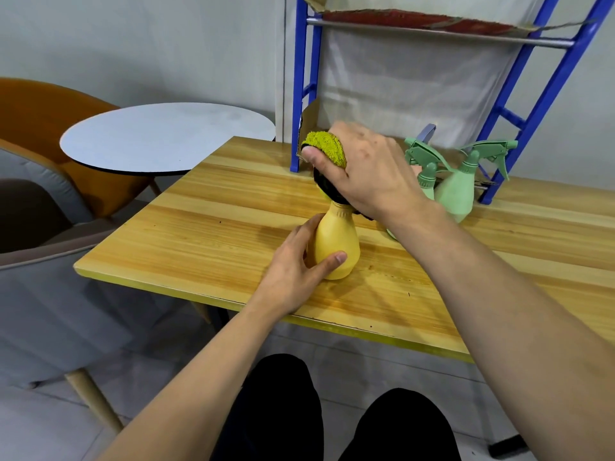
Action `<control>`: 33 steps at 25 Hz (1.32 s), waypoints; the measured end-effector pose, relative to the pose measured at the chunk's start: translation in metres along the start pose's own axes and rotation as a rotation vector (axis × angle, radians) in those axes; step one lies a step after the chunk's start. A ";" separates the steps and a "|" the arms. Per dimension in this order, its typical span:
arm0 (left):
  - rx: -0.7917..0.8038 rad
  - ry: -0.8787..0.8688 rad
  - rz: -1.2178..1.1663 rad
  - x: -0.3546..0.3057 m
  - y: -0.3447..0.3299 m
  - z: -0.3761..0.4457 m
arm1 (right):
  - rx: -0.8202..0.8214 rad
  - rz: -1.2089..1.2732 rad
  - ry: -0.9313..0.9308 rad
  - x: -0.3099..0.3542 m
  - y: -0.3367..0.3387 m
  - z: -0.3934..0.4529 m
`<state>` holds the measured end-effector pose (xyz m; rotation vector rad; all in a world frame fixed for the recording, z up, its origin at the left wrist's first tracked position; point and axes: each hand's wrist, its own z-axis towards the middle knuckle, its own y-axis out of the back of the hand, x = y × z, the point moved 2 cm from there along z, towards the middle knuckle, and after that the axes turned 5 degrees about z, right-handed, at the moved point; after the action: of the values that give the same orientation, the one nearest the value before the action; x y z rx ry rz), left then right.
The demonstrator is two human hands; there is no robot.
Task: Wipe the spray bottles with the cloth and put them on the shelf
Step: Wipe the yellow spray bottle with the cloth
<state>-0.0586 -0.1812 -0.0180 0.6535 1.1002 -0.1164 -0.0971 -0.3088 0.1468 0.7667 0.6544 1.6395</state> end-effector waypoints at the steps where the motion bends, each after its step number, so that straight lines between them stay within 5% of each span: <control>1: -0.002 0.003 0.002 0.001 0.000 0.000 | -0.056 0.077 -0.040 -0.001 0.003 0.000; 4: 0.002 -0.011 0.009 -0.001 0.000 0.001 | -0.233 0.165 -0.074 -0.010 0.027 0.003; 9: -0.020 -0.033 0.018 0.000 -0.002 0.001 | 0.105 -0.127 0.218 -0.025 0.021 -0.026; 16: -0.027 -0.011 -0.047 0.003 -0.001 0.002 | 0.010 -0.136 0.090 -0.016 0.006 -0.018; 22: -0.029 -0.025 -0.002 0.000 0.001 -0.002 | -0.347 0.502 -0.347 -0.020 0.000 -0.025; 28: -0.032 -0.023 0.041 -0.003 0.001 -0.001 | -0.361 0.327 -0.262 -0.026 -0.008 -0.045; 33: -0.034 -0.016 0.043 -0.001 0.002 -0.001 | -0.575 0.853 -0.577 -0.029 -0.018 -0.054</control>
<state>-0.0587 -0.1796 -0.0167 0.6446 1.0699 -0.0654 -0.1240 -0.3348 0.0950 1.0810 -0.6312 2.0569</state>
